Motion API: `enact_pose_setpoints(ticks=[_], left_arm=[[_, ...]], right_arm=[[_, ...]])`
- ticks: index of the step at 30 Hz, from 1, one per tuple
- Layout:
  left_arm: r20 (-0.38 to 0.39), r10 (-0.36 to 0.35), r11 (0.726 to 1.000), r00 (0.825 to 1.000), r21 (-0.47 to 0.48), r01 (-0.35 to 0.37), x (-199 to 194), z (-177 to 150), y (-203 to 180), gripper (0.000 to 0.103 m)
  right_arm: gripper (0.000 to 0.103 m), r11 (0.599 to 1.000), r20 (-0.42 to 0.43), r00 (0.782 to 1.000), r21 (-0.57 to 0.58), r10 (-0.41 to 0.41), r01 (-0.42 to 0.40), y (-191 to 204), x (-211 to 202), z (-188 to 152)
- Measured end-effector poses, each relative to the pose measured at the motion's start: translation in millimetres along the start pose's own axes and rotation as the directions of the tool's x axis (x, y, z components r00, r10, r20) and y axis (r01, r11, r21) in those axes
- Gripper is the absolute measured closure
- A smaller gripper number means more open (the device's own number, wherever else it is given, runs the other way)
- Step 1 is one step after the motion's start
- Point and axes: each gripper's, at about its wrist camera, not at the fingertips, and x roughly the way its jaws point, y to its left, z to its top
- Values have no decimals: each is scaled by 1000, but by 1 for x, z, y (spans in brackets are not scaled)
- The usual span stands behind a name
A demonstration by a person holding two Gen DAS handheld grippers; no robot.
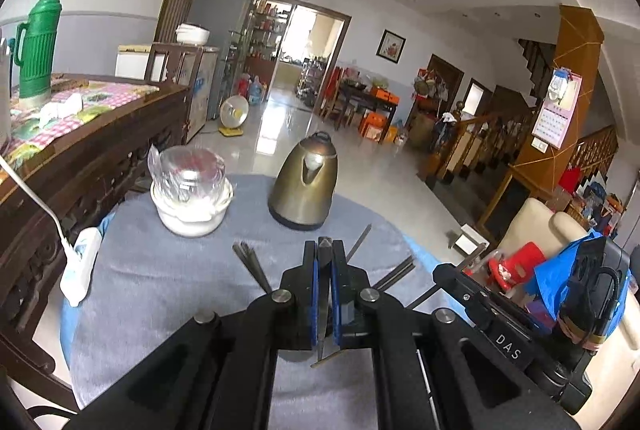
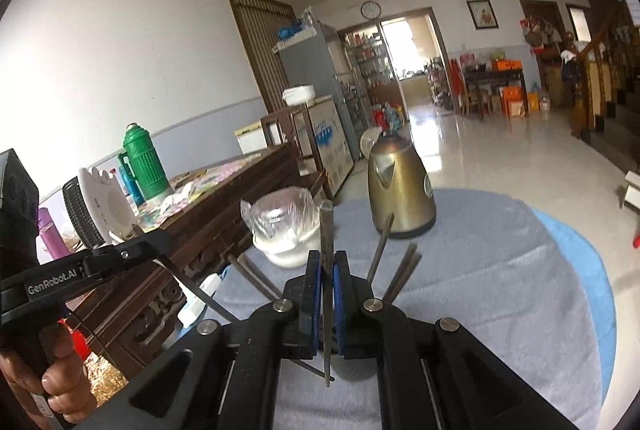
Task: Organize utensils
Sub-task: 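Raise both grippers over the grey holder and release the chopsticks into it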
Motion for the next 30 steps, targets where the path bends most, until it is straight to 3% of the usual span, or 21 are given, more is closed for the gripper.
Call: enact_pose_setpoints(ticks=[15,30], left_arm=[[136,36,999,990,34,-41,6,29,-12,97],[144,126,992,982,10,-128,44,8,4,97]], right_arm=[[97,994,128,989,-68,-74,84,15,10,33],[97,993,33,995,-65,-94,96,6,33,12]])
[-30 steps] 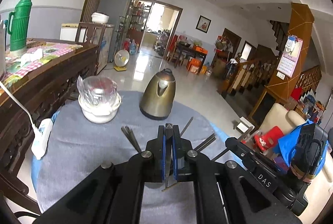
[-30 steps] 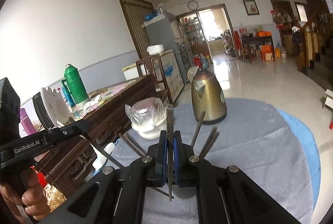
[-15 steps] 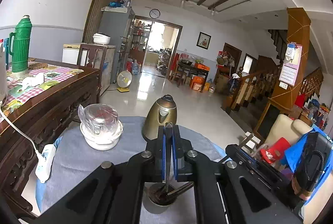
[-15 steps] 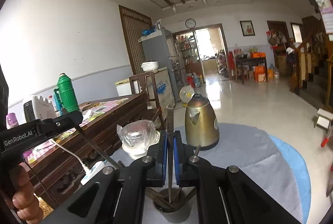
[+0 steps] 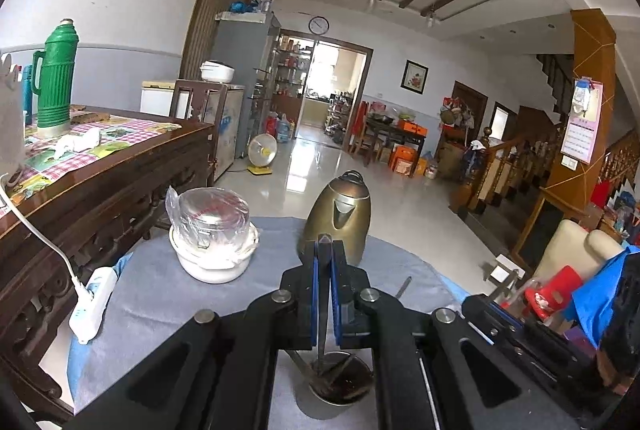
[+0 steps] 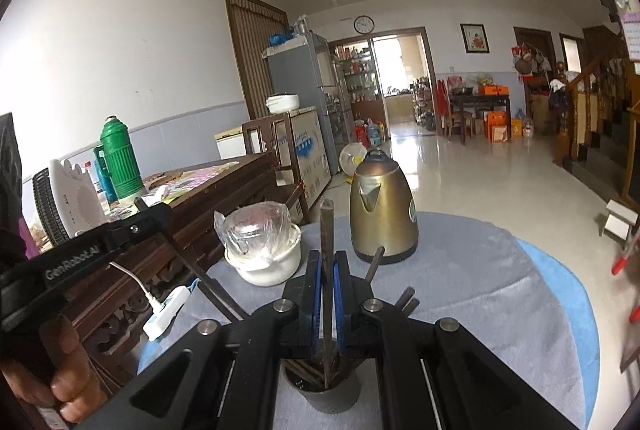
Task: Organize utensils
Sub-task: 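Raise both grippers over the grey holder and release the chopsticks into it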
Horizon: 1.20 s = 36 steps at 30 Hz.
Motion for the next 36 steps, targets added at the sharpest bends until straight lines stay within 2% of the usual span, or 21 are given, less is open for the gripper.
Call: enact_pose_setpoints(ticks=[18,27,28,29,30,31,35,36], left_arm=[[-49,21,1000,999,3,-21,22,-26,4,97],[-101,49,997,994,70,-42,21,-35,2,95],[-106,50,996,993,78,-42,20,-36,2,90],[-110,51,995,993,88,-42,19,-38,2,76],[-111,57,994,992,98,-46,17,-39,3,67],[-107,65,993,992,104,-54,14,-40,4,51],[-93,75,988,993,144,-61,0,-45,6,38],[-103,80,985,991,159,-63,-3,-47,6,30]], right_arm=[[97,999,-74,997,33,-1,4,-7,9,-17],[95,998,-125,992,69,16,-7,-14,14,-23],[95,997,-134,991,72,22,-12,-14,14,-24],[95,997,-145,989,80,28,-17,-15,15,-24],[95,996,-152,988,90,35,-21,-17,15,-25],[94,994,-156,987,104,44,-28,-19,14,-25],[93,985,-153,985,165,84,-58,-30,9,-27],[91,983,-147,985,175,90,-64,-32,7,-27]])
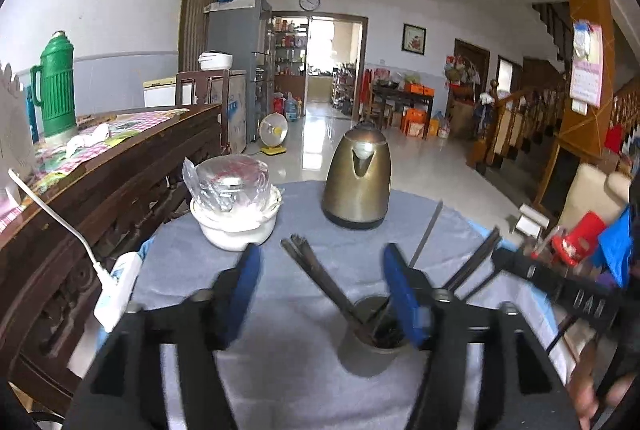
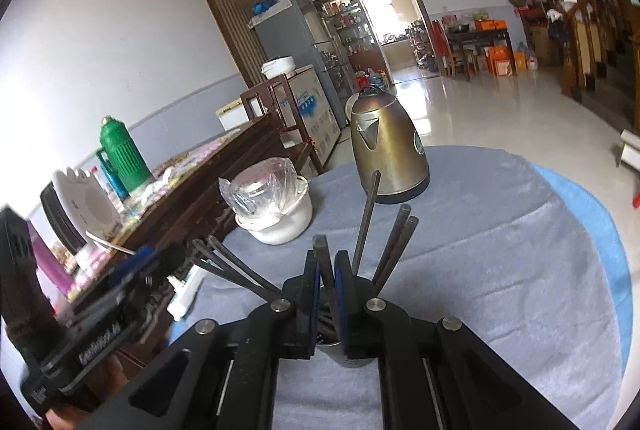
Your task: Organize utensils
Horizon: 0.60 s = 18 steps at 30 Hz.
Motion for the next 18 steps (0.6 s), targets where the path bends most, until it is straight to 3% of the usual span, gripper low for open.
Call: enact_pose_setpoints(ticks=[3,4,5,9,18], left_arm=[[-11,22,999,1000,43,-22,-9,-9,-2,25],[-21,35,998,999,58,-34,-11,-13,-2,22],[-36,44,997,998,67,-42,-12,-16,-3,19],[-95,49,997,994,59,-43,-18,-34,-3,11],[-155,175,985,972,34,-172,-38,-64,3,11]], right_arm=[[67,999,29,999,34,27,-28,-7,-10,-1],[49,999,45,998,41,34,-36,-9,-14,-1],[41,998,73,997,47,39,-43,-11,-20,-3],[41,998,131,991,48,22,-29,-13,-37,-7],[41,999,101,994,-8,-33,34,-7,-59,-30]])
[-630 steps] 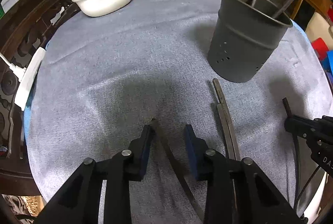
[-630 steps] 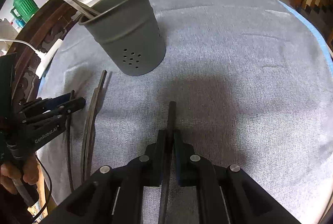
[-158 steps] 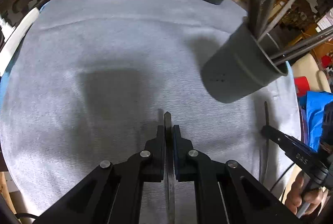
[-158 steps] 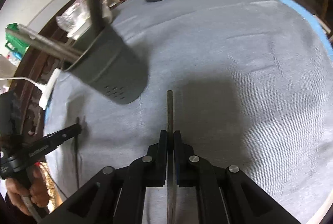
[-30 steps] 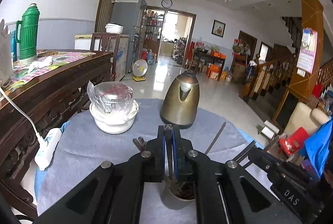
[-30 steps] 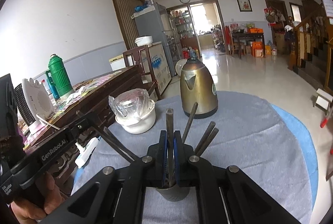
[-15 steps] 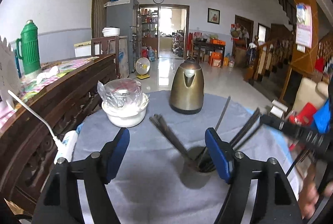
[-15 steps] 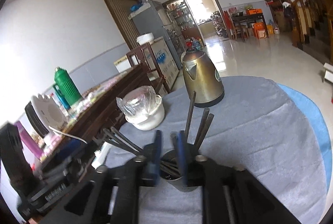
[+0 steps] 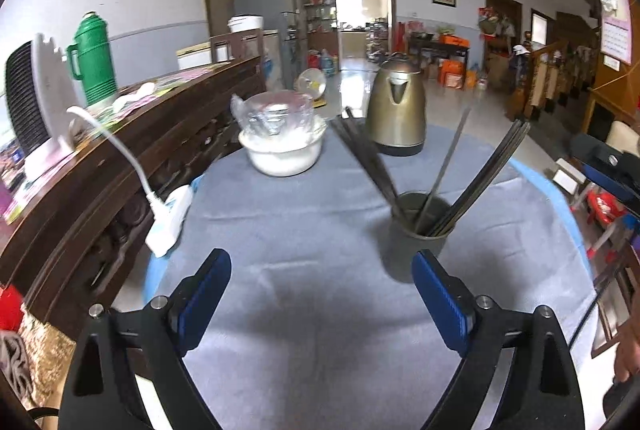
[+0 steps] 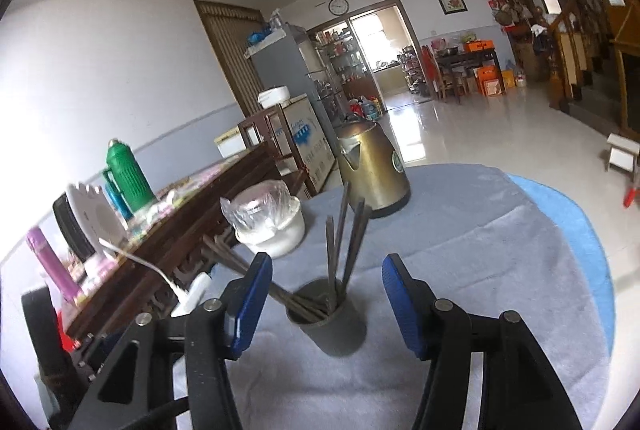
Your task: Organize utensils
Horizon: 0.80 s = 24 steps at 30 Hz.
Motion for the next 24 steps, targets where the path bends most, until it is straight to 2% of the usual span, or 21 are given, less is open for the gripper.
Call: enact_pose_setpoints(ticks=[6,16,24], left_arm=[[1,44,999,999,-23,-44,-14,-13,10,11],[5,136,990,991,-49,-136,-33,-22,20,9],[-2,144,988,990,-51,-143,-41,-28,19,8]], right_arm=[[41,996,-48,998,-75,-47,43,11,-11,-19],[41,994,-94,993,-99,-65,56,14,-31,-53],[41,991,-83,994,-120,-64,54,25,-38,-68]])
